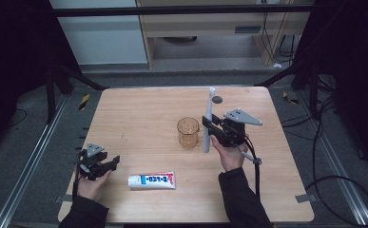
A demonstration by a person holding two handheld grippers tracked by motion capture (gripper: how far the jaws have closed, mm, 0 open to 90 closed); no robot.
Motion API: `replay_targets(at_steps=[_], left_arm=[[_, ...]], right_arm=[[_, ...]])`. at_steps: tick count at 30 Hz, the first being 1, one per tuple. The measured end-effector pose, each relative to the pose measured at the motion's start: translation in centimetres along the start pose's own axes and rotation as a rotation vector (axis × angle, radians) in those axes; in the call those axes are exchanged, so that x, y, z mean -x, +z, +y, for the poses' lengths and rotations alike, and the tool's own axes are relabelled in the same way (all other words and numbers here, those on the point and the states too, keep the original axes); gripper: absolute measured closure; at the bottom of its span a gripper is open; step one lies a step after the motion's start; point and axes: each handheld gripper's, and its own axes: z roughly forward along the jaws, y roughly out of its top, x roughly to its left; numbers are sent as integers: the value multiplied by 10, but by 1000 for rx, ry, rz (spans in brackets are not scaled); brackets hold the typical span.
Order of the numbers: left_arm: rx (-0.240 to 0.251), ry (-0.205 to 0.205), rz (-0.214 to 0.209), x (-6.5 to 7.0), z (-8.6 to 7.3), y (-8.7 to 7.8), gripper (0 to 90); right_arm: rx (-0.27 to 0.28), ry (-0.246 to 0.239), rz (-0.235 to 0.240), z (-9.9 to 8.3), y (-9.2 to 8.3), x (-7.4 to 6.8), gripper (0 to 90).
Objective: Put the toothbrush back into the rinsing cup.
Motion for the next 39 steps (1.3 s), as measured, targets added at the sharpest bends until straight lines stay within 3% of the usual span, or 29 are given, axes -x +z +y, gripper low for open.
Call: replay_targets(at_steps=[7,17,30,39], left_arm=[[3,-1,2,-1,0,0,439],[0,0,3,0,0,1,439],[0,2,3,0,0,1,439],[-1,1,2,0,0,2,439]], right_arm=[[83,6,-14,11,11,-1,678],[149,11,-47,19,24,1,678],[192,0,-86,30,45,-1,678],[193,-5,-94,25,60,-2,677]])
